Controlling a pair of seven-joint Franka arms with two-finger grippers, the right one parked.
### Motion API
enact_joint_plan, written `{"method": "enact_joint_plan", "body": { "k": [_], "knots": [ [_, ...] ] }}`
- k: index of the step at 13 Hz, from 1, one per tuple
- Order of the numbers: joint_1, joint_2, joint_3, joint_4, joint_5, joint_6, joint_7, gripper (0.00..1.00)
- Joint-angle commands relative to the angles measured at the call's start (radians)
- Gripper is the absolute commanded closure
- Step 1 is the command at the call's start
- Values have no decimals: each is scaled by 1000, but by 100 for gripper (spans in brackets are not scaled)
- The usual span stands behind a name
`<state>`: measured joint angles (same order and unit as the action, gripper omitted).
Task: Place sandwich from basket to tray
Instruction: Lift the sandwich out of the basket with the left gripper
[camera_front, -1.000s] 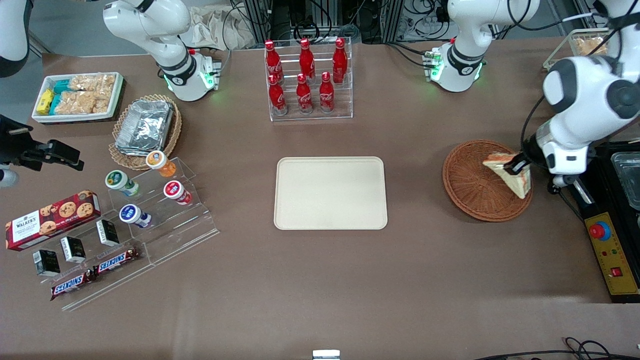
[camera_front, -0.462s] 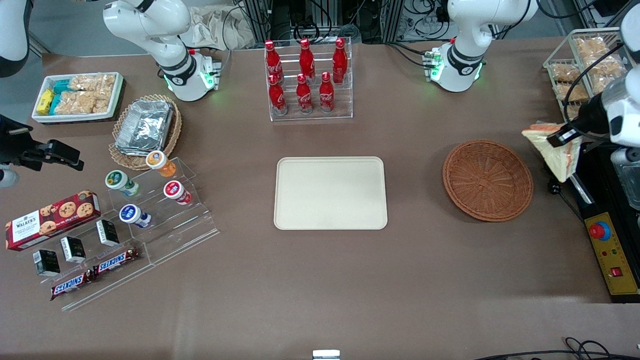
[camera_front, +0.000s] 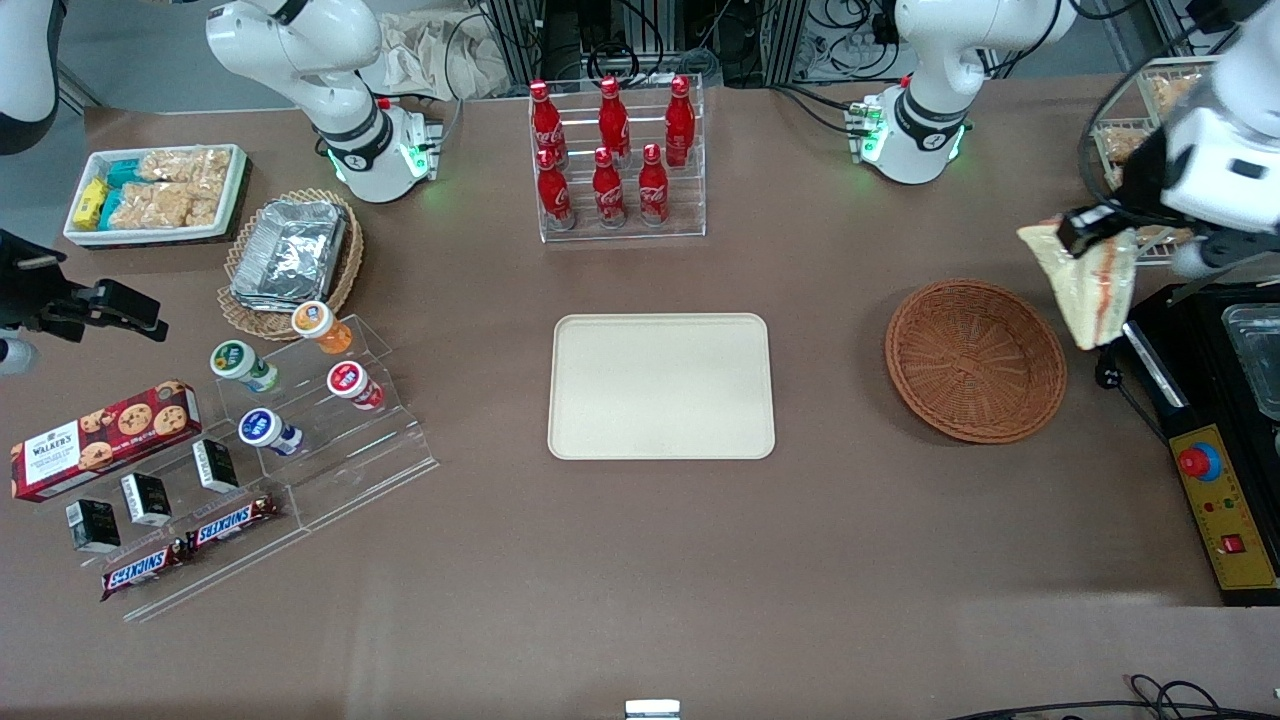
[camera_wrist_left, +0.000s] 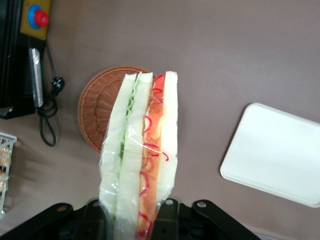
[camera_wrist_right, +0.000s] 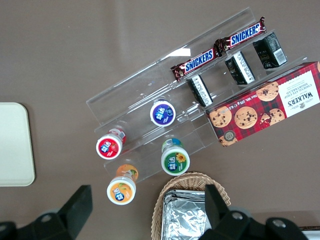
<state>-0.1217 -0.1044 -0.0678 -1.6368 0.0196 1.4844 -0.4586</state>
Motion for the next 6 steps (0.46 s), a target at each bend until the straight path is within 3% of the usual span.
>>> {"method": "enact_joint_plan", "body": {
  "k": [1, 6],
  "knots": [
    [-1, 25, -96, 37, 22, -27, 3, 100],
    [-1, 116, -256, 17, -18, 71, -63, 100]
  ]
}}
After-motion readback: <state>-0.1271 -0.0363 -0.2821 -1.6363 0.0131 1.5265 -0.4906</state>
